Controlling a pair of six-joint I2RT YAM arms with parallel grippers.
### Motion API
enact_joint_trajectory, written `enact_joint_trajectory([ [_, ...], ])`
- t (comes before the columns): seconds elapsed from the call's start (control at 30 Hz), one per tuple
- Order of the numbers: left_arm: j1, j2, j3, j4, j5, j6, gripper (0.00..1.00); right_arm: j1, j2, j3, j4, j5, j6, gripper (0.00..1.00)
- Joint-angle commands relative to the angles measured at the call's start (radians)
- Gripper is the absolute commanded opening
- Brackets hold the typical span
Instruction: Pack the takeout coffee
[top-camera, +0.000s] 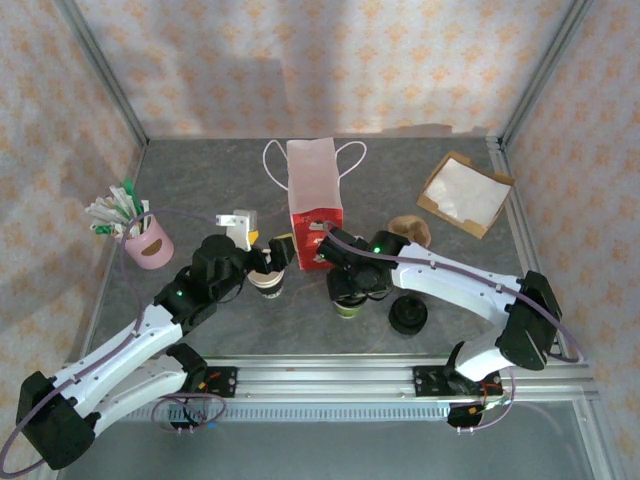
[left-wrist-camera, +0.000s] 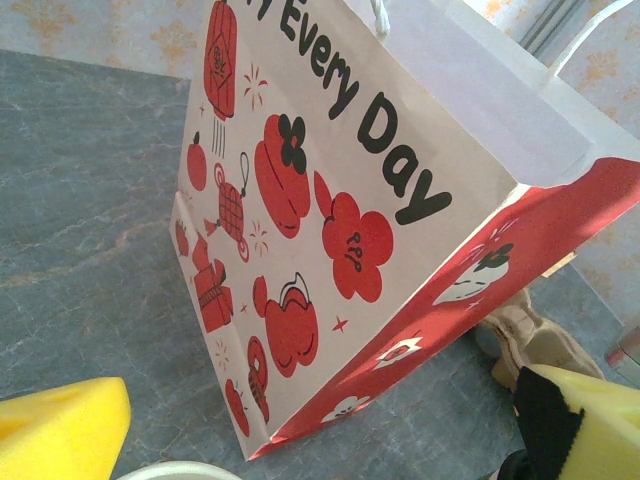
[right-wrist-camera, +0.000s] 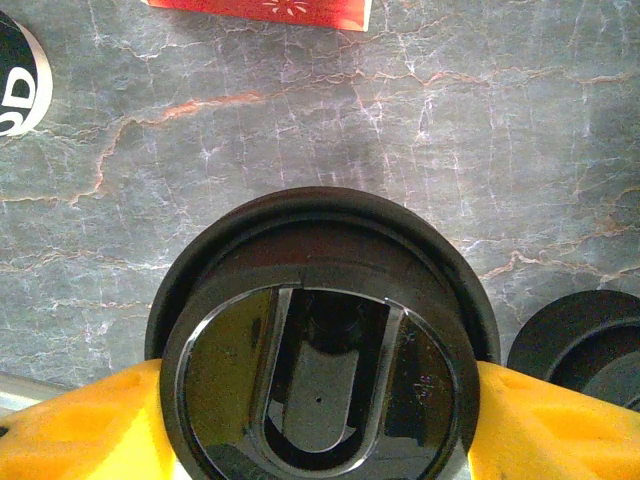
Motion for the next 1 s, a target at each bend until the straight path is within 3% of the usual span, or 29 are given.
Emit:
enact_joint_trajectory([
  [0.0,0.005,0.005,-0.014,0.027,0.011,0.001,1.0,0.005,0.02,0.019,-0.017,0.004,-0.014,0.66],
  [0.4,0.005,0.013,-0.015,0.03,0.013,0.001,1.0,0.007,-0.034,0.036,-0.037,0.041,-0.007,0.66],
  [0.97,0.005,0.016,-0.015,0.033,0.016,0.002,1.0,0.007,-0.005,0.011,-0.006,-0.012,-0.009,0.66],
])
